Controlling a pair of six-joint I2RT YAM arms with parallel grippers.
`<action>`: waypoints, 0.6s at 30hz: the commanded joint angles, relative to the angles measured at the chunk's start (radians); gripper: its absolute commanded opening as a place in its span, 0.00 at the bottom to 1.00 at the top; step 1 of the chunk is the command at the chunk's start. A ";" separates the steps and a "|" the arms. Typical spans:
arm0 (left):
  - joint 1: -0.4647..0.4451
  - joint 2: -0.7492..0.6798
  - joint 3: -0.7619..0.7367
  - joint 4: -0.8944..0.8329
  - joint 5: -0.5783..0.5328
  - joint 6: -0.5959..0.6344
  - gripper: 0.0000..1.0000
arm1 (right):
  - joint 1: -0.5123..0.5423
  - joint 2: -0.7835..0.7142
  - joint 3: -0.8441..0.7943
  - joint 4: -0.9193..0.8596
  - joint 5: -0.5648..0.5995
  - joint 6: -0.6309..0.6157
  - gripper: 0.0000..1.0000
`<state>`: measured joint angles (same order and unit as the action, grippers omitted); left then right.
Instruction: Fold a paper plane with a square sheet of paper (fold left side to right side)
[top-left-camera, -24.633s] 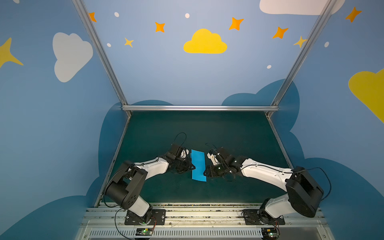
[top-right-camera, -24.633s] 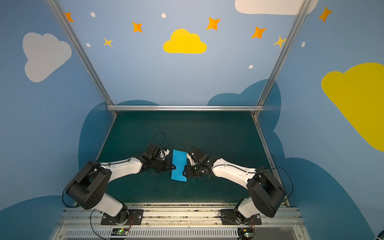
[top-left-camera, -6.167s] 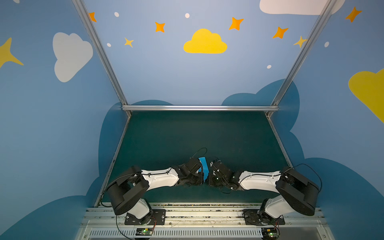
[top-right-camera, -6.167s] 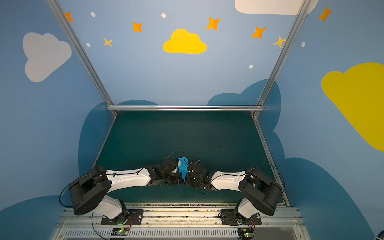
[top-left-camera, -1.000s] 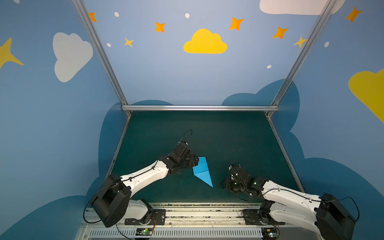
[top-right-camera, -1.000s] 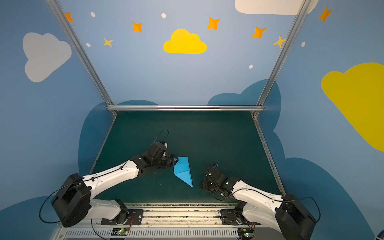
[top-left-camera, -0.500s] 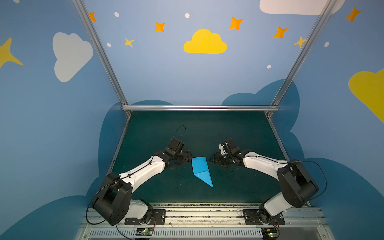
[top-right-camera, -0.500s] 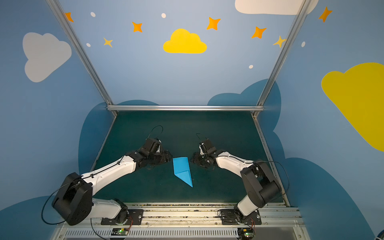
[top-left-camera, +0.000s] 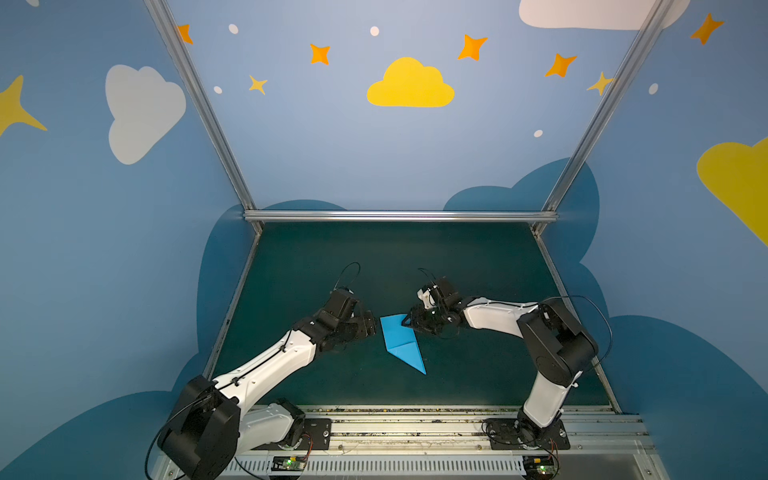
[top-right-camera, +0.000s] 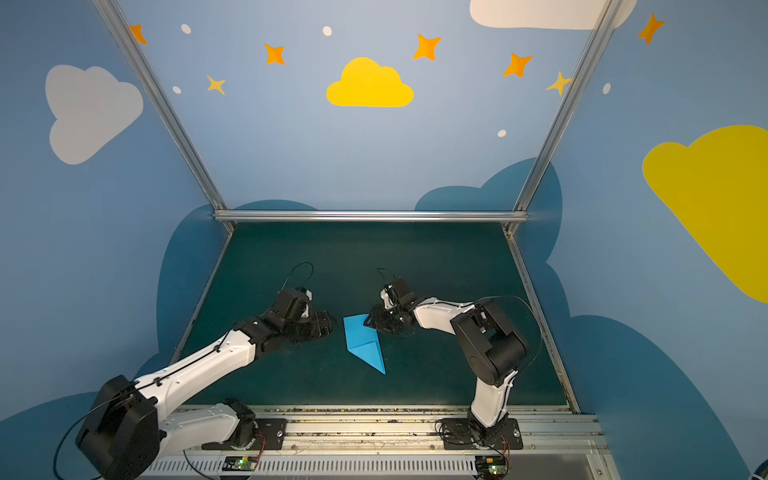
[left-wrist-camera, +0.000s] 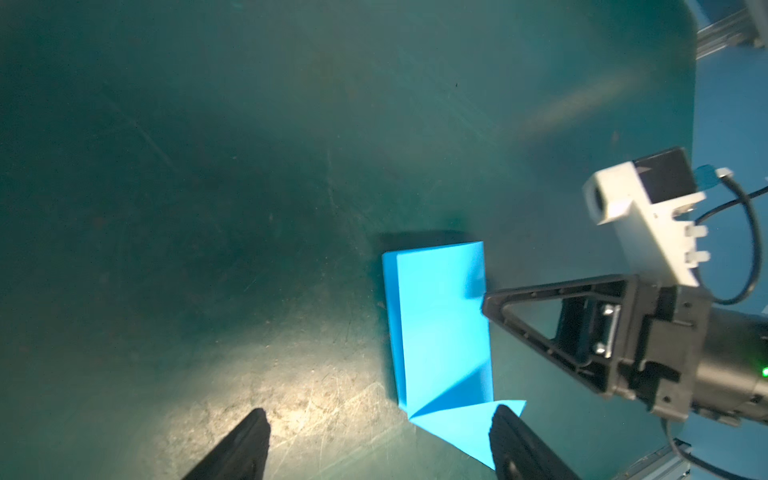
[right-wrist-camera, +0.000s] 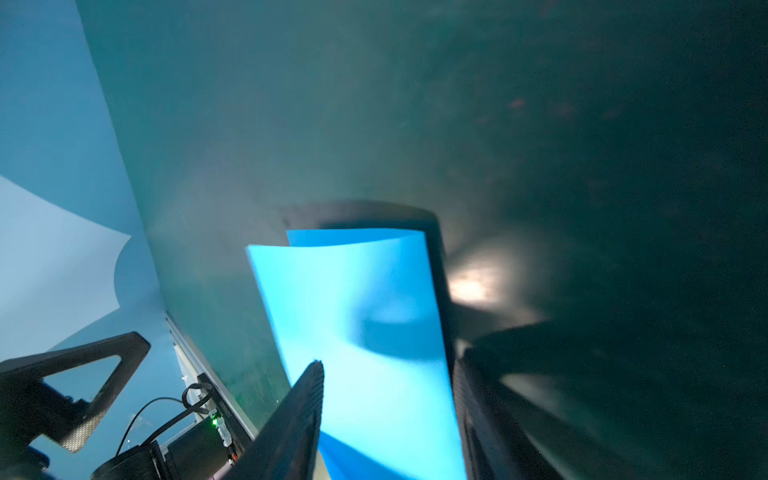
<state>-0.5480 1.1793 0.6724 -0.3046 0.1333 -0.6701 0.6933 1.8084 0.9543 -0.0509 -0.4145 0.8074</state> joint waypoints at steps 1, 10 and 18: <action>0.003 -0.029 -0.019 -0.016 -0.018 -0.016 0.84 | 0.034 0.029 0.020 0.018 -0.015 0.031 0.51; 0.003 -0.104 -0.123 0.055 0.071 -0.069 0.85 | 0.019 -0.050 0.060 -0.061 0.018 0.003 0.57; -0.032 -0.269 -0.327 0.210 0.089 -0.299 0.87 | 0.010 -0.327 -0.129 -0.096 0.030 -0.042 0.51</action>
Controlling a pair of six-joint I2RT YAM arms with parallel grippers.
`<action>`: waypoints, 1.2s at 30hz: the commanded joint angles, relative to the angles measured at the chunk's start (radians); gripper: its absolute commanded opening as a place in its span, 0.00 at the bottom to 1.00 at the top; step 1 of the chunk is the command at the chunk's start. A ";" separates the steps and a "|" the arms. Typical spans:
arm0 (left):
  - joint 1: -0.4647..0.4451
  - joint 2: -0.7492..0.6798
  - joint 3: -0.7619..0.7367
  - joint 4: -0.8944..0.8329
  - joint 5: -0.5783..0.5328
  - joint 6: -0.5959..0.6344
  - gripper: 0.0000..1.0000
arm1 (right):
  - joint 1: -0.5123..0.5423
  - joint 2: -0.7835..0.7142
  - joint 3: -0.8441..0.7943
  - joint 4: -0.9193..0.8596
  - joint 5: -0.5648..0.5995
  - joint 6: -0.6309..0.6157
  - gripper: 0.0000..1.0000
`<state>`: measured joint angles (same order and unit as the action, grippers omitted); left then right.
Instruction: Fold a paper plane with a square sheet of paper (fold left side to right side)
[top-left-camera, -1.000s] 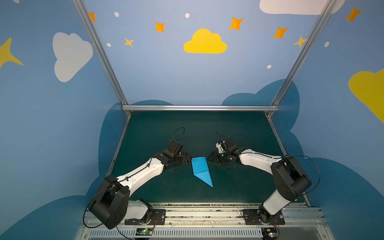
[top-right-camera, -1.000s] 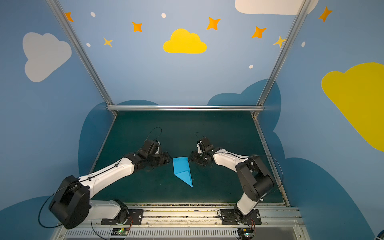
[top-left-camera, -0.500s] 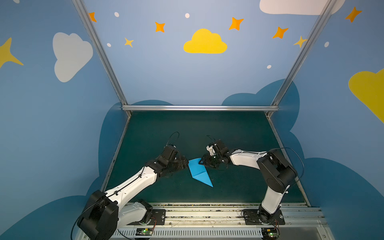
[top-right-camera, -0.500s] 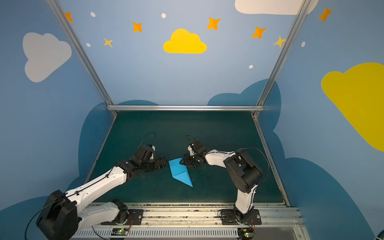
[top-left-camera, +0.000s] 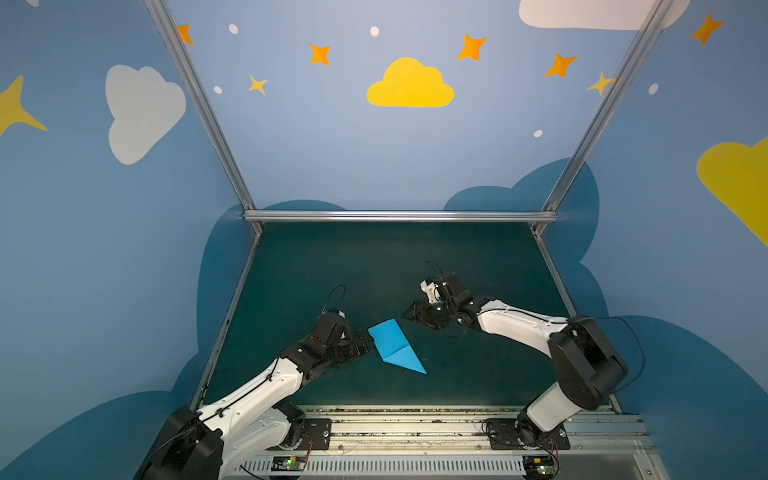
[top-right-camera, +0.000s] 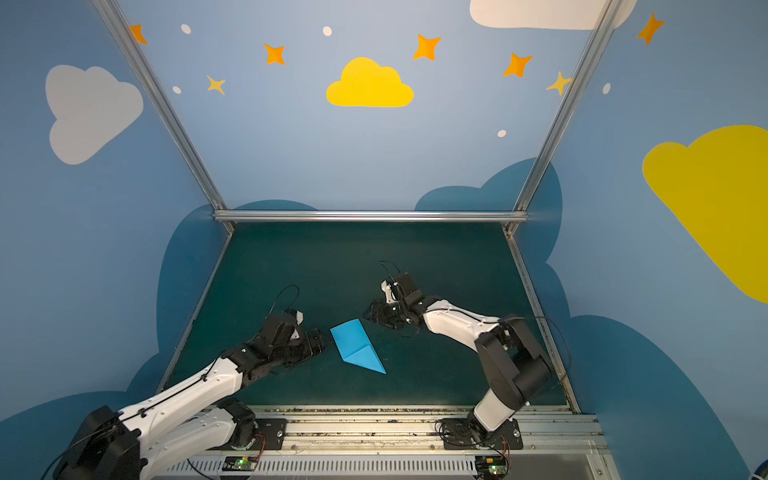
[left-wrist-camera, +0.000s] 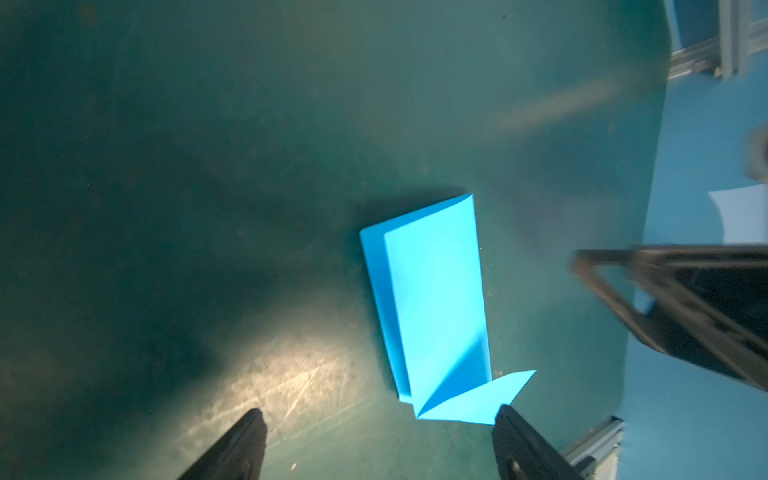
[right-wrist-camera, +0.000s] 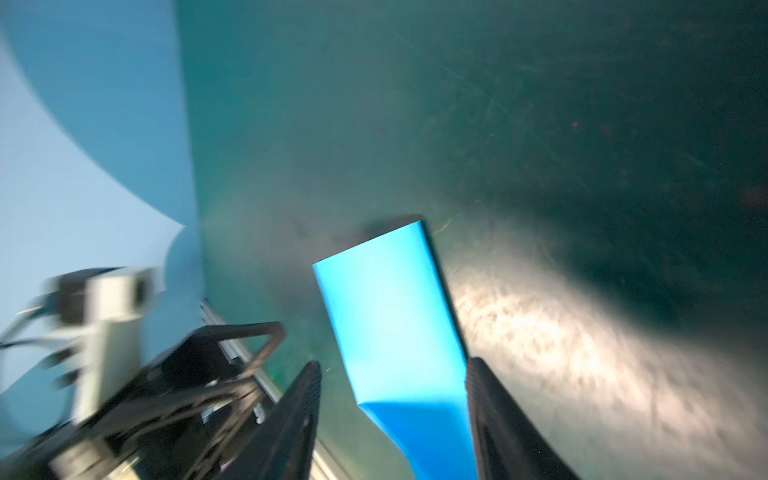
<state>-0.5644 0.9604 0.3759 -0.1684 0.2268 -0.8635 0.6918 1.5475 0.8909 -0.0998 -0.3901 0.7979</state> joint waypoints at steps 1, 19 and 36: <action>-0.027 -0.078 -0.051 0.084 -0.024 -0.132 0.87 | 0.016 -0.101 -0.101 -0.047 0.002 -0.038 0.47; -0.186 -0.010 -0.080 0.248 -0.147 -0.286 0.63 | 0.183 -0.136 -0.203 -0.061 0.061 -0.104 0.00; -0.301 0.305 0.018 0.360 -0.161 -0.287 0.54 | 0.158 -0.060 -0.148 -0.026 0.064 -0.114 0.00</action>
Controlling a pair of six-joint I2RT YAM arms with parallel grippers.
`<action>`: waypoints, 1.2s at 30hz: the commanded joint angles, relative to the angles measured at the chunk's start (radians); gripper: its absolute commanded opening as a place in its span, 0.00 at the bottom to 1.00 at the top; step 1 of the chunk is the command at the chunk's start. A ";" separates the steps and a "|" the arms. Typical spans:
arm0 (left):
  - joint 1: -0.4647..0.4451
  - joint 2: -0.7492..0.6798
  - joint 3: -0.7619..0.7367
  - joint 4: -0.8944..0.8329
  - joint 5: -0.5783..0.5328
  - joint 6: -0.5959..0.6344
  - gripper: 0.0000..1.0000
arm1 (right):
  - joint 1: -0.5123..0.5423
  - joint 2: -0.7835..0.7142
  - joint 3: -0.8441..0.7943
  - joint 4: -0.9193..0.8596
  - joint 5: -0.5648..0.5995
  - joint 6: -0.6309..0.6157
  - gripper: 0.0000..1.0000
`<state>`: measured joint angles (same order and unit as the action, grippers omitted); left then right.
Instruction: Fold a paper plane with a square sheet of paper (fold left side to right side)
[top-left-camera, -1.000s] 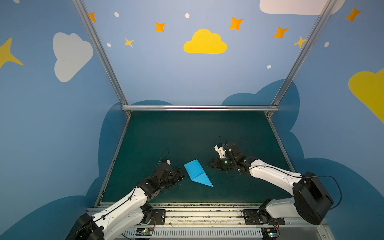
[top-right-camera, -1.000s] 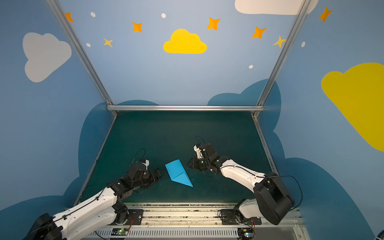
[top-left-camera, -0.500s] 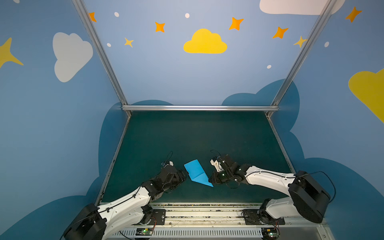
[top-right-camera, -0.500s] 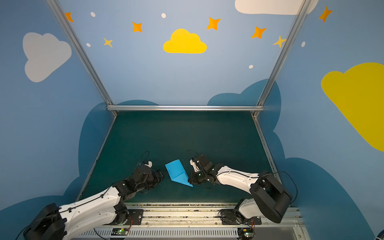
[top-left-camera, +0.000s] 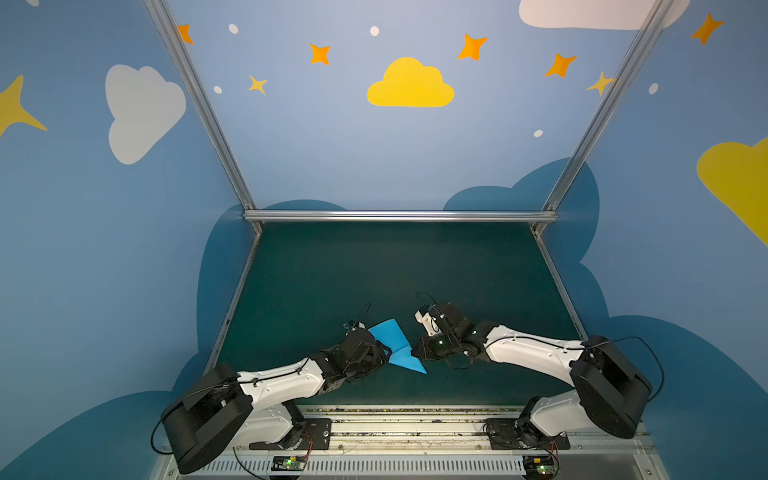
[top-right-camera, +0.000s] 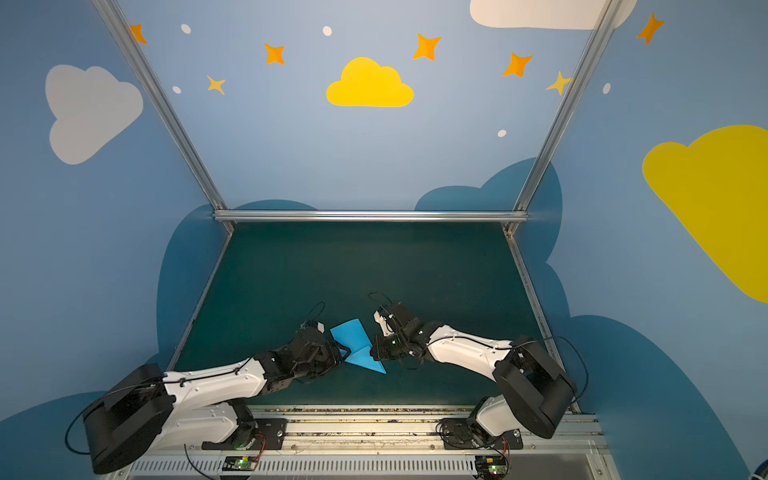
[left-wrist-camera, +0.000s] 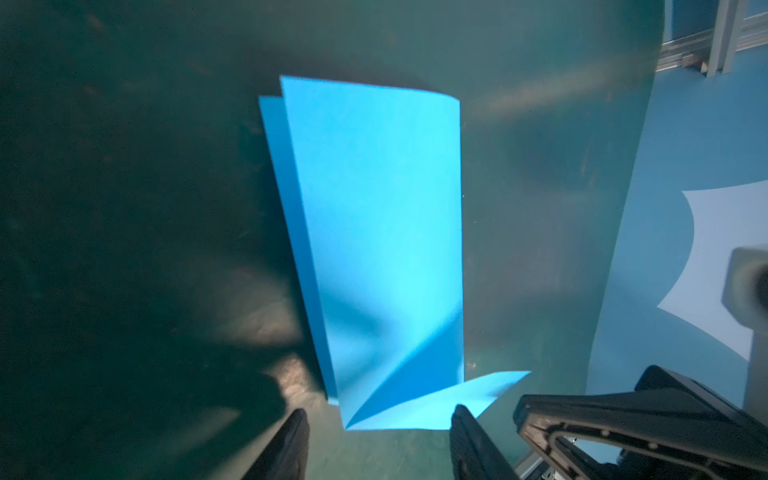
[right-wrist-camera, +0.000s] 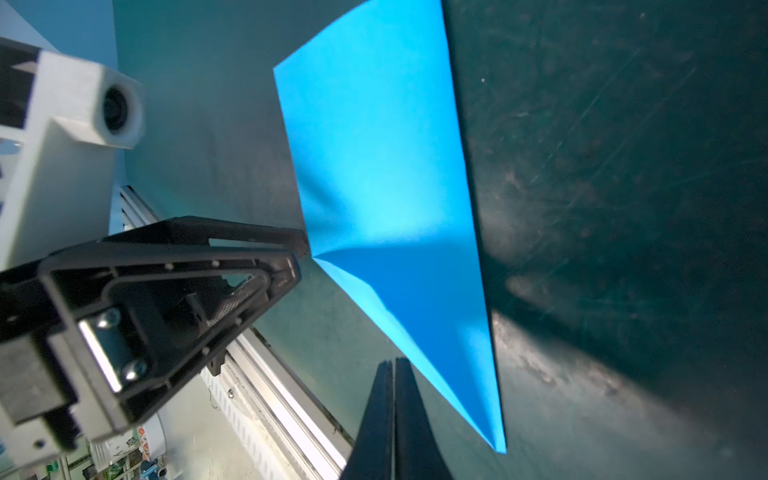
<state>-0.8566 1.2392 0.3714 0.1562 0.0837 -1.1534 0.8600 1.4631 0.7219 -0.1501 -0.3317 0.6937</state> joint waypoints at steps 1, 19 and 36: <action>-0.012 0.037 0.025 0.043 -0.018 0.003 0.54 | -0.013 0.034 0.023 0.032 0.001 -0.008 0.00; -0.031 0.077 0.032 0.064 -0.030 0.001 0.49 | -0.063 0.132 -0.017 0.134 -0.023 0.024 0.00; -0.032 0.044 0.043 0.041 -0.036 -0.003 0.49 | -0.065 0.141 -0.030 0.147 -0.023 0.028 0.00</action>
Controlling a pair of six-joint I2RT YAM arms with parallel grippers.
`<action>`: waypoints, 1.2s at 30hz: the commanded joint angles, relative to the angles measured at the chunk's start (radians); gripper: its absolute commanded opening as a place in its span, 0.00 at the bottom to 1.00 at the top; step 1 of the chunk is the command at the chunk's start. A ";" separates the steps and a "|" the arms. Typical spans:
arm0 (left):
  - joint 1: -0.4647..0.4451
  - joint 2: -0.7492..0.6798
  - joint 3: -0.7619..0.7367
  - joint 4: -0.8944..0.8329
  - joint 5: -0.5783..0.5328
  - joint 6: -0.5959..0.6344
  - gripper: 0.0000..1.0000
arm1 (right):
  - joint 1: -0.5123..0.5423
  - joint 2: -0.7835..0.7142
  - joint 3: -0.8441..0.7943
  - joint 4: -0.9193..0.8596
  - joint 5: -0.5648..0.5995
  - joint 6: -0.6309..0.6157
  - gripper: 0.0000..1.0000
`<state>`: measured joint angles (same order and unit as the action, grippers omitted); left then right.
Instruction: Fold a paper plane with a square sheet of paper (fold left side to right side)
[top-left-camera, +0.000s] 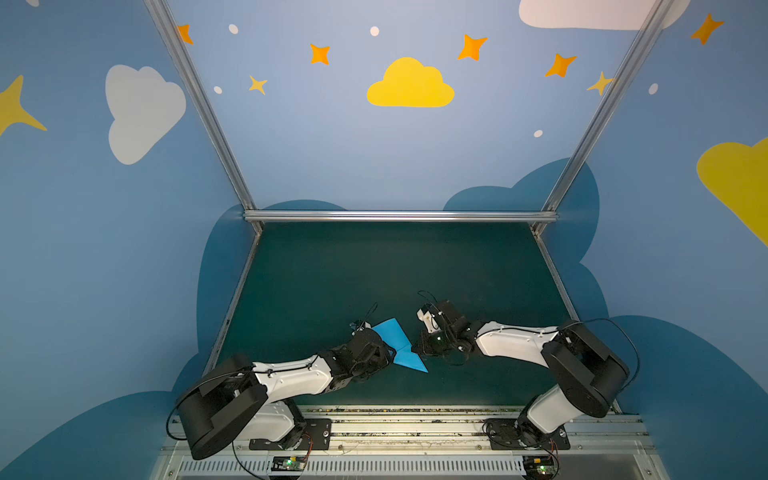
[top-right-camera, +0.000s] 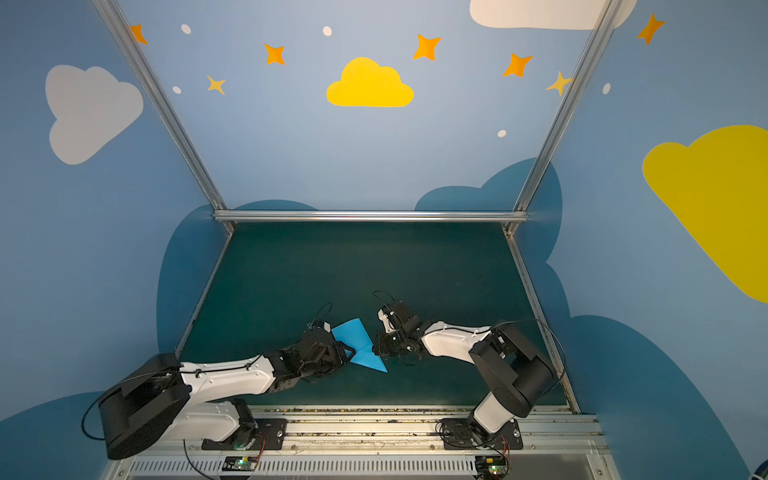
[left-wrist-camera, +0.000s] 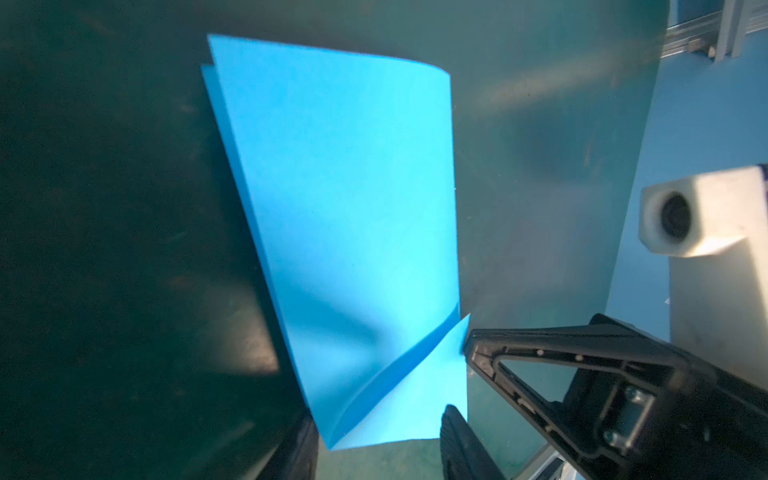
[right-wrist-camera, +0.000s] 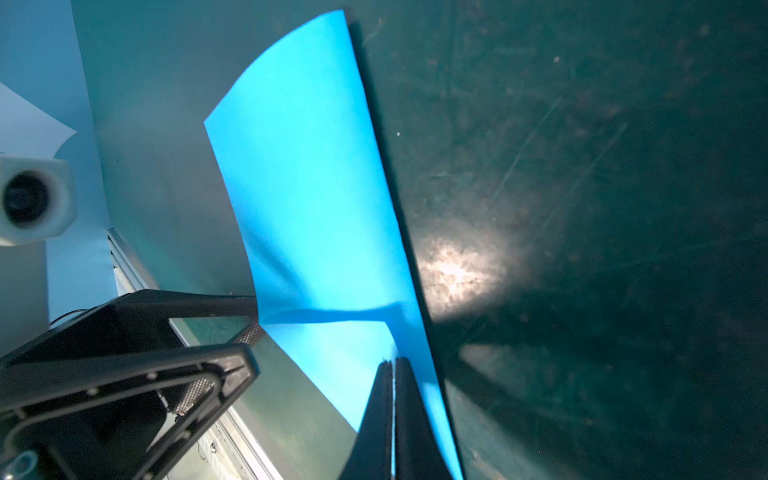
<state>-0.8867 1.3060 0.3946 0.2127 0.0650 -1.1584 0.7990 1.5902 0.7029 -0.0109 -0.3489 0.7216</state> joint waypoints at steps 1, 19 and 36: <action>-0.003 -0.026 0.022 -0.019 -0.018 0.003 0.49 | -0.004 0.013 -0.011 0.010 -0.006 0.001 0.00; -0.003 0.014 0.049 -0.047 -0.034 0.010 0.40 | -0.007 0.033 -0.022 0.031 -0.012 0.010 0.00; -0.003 0.067 0.055 -0.040 -0.008 0.054 0.04 | -0.009 -0.002 -0.006 0.002 -0.022 0.003 0.00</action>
<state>-0.8867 1.3655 0.4286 0.1837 0.0566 -1.1286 0.7937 1.6096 0.6945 0.0101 -0.3607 0.7284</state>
